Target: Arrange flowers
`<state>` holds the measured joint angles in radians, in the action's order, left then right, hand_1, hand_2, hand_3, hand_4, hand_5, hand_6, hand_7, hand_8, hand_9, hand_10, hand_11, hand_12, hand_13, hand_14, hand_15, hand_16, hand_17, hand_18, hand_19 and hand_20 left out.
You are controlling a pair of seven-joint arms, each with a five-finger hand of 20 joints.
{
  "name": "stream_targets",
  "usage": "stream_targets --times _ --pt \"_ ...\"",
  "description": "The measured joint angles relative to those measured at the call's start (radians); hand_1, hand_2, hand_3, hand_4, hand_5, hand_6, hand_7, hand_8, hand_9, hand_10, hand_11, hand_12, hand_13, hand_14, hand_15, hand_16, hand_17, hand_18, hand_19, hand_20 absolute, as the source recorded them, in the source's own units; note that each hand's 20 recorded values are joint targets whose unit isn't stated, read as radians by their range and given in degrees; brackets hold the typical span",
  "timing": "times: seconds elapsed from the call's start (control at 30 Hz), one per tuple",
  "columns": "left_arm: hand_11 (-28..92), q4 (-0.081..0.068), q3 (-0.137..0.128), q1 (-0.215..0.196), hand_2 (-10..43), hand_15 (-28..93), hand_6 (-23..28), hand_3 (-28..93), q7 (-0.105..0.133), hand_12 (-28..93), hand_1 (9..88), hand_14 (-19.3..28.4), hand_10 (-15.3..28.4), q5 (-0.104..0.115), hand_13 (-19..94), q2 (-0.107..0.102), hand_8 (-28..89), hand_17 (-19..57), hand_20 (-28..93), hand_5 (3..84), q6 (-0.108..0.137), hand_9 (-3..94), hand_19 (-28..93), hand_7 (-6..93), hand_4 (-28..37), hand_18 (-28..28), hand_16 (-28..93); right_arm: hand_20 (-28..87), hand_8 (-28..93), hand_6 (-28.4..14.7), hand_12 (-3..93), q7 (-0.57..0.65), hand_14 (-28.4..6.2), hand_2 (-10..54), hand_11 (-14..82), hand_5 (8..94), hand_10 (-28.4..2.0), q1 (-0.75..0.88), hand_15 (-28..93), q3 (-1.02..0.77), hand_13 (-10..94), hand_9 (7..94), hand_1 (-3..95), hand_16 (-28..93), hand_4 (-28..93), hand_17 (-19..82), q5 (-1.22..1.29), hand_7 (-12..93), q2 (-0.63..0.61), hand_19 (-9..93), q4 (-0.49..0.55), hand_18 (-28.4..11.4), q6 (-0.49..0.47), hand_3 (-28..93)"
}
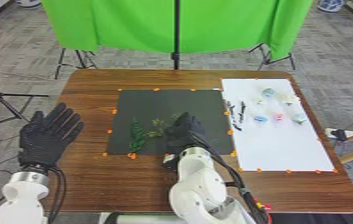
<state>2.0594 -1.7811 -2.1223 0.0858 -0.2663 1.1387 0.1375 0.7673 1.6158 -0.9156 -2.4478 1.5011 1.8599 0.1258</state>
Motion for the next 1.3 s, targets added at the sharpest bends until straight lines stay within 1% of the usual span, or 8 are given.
stream_targets --times 0.3,0.37,0.43,0.57,0.7,0.9,1.1,1.3 --pt "24 0.008 -0.018 -0.024 16.2 44 7.2 73 0.014 13 25.9 16.5 14.7 0.016 32 0.021 -10 -5.1 18 47.9 -0.001 42.0 43 16.1 -28.3 16.9 -6 55 2 -7.6 29.9 -0.031 -11.7 -9.5 39.4 72.8 -14.0 0.022 64 -0.033 82 87.4 48.2 41 -23 56 -0.031 14 -0.039 93 0.062 -24.1 -0.066 75" --pt "24 0.009 -0.02 -0.027 16.2 44 7.2 73 0.016 13 25.9 16.5 14.7 0.02 32 0.023 -10 -5.1 18 47.9 0.0 42.1 43 16.0 -28.3 16.9 -6 55 2 -7.6 29.7 -0.034 -13.8 -9.5 37.4 72.6 -15.9 0.026 66 -0.041 77 84.4 47.9 41 -23 55 -0.019 14 -0.042 93 0.069 -24.3 -0.104 76" --pt "23 0.009 -0.02 -0.028 16.3 44 7.2 73 0.017 13 25.9 16.6 14.7 0.022 32 0.026 -10 -5.1 18 47.9 0.0 42.1 43 16.1 -28.3 16.9 -6 54 1 -8.1 26.3 -0.047 -17.4 -9.5 32.6 72.4 -19.5 0.032 69 -0.042 68 77.3 46.6 39 -23 52 -0.022 15 -0.046 93 0.07 -25.0 -0.122 77" --pt "24 0.009 -0.022 -0.028 16.4 44 7.4 73 0.017 13 26.0 16.5 14.8 0.023 32 0.031 -10 -5.1 17 48.0 0.0 42.1 43 16.0 -28.3 16.9 -6 54 1 -8.7 23.6 -0.087 -18.6 -9.3 30.2 72.0 -21.0 0.044 70 -0.046 65 73.3 46.4 38 -23 50 -0.146 15 -0.05 93 0.056 -25.5 -0.148 77" --pt "24 0.009 -0.024 -0.03 16.6 44 7.4 73 0.017 13 26.0 16.5 15.0 0.023 32 0.033 -10 -5.2 17 48.0 0.001 42.0 43 16.1 -28.3 16.9 -6 54 3 -9.1 23.1 -0.095 -19.1 -9.5 29.9 71.8 -21.6 0.049 71 -0.069 62 69.7 49.0 37 -24 48 -0.251 16 -0.049 93 0.048 -25.7 -0.237 76" --pt "23 0.009 -0.023 -0.031 16.7 44 7.5 73 0.015 13 26.1 16.4 15.2 0.022 32 0.035 -10 -5.3 17 47.9 0.001 42.1 43 16.0 -28.3 17.0 -6 53 7 -9.2 27.8 -0.107 -18.9 -9.5 25.5 76.0 -20.3 0.053 71 -0.085 62 72.7 54.1 36 -25 47 -0.253 16 -0.049 93 0.027 -25.9 -0.289 74" --pt "24 0.009 -0.022 -0.031 16.8 44 7.6 73 0.013 13 26.0 16.2 15.1 0.022 33 0.035 -10 -5.2 17 47.8 0.0 42.1 43 16.2 -28.3 16.9 -6 52 10 -7.1 35.2 -0.109 -17.4 -9.5 22.2 79.2 -17.5 0.057 70 -0.082 66 78.5 55.6 35 -25 46 -0.211 20 -0.05 93 0.052 -26.2 -0.342 73" --pt "24 0.009 -0.022 -0.031 16.8 44 7.6 73 0.011 13 25.9 16.2 14.9 0.022 33 0.034 -10 -5.2 17 47.8 -0.001 42.2 43 16.4 -28.3 17.0 -5 51 11 -6.9 36.6 -0.109 -17.0 -9.5 21.2 79.8 -17.4 0.061 70 -0.058 67 79.5 56.1 35 -25 46 -0.153 21 -0.058 93 0.087 -26.4 -0.395 74"
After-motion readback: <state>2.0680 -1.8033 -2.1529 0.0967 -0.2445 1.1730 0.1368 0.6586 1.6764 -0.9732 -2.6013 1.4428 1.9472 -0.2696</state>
